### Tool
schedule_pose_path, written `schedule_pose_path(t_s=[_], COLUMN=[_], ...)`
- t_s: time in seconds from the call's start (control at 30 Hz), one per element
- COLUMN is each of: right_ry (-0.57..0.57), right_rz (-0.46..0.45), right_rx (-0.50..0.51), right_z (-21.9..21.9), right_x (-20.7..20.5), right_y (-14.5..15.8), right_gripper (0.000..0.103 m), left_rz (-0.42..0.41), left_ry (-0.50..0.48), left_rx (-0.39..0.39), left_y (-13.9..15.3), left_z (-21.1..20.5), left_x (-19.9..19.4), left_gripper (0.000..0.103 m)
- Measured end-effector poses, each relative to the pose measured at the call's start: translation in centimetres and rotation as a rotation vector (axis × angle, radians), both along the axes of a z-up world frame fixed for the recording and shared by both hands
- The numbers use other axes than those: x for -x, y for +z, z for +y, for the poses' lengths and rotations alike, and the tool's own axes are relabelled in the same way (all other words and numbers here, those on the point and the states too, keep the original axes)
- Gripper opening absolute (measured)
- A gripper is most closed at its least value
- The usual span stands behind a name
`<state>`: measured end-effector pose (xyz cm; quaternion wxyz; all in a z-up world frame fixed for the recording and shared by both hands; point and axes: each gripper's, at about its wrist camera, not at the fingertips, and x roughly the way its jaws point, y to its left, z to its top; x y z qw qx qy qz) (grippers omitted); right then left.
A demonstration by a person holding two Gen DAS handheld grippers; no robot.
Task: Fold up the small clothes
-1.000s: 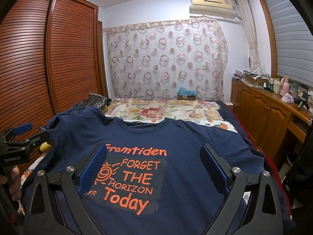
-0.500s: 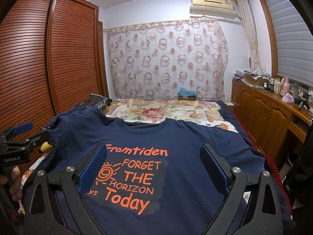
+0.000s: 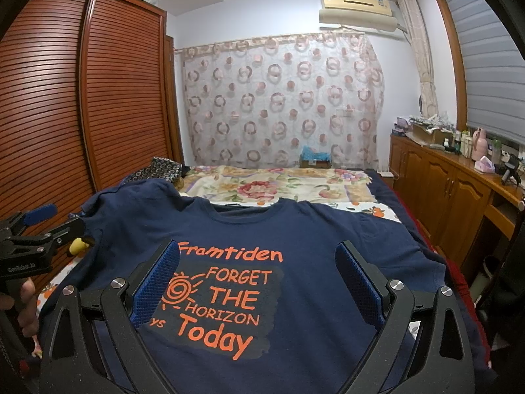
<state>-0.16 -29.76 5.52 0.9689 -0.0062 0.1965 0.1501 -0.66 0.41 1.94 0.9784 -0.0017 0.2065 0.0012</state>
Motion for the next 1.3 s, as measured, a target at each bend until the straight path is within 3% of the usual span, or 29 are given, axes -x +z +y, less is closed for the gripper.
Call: schedule_pose_path(t_s=[0.93, 1.3], right_ry=[0.008, 0.073], right_rz=[0.008, 0.129], right_rx=[-0.001, 0.024], right_z=[0.7, 2.3], right_x=[0.1, -1.9], right_y=[-0.1, -2.8], right_gripper=[0.098, 0.098], left_rz=[0.003, 0.066], left_ry=[-0.007, -0.015], left_rx=[0.007, 0.029], left_y=[0.1, -2.1], left_z=[-0.4, 1.6], left_x=[0.3, -0.6], left_gripper=[0.103, 0.103])
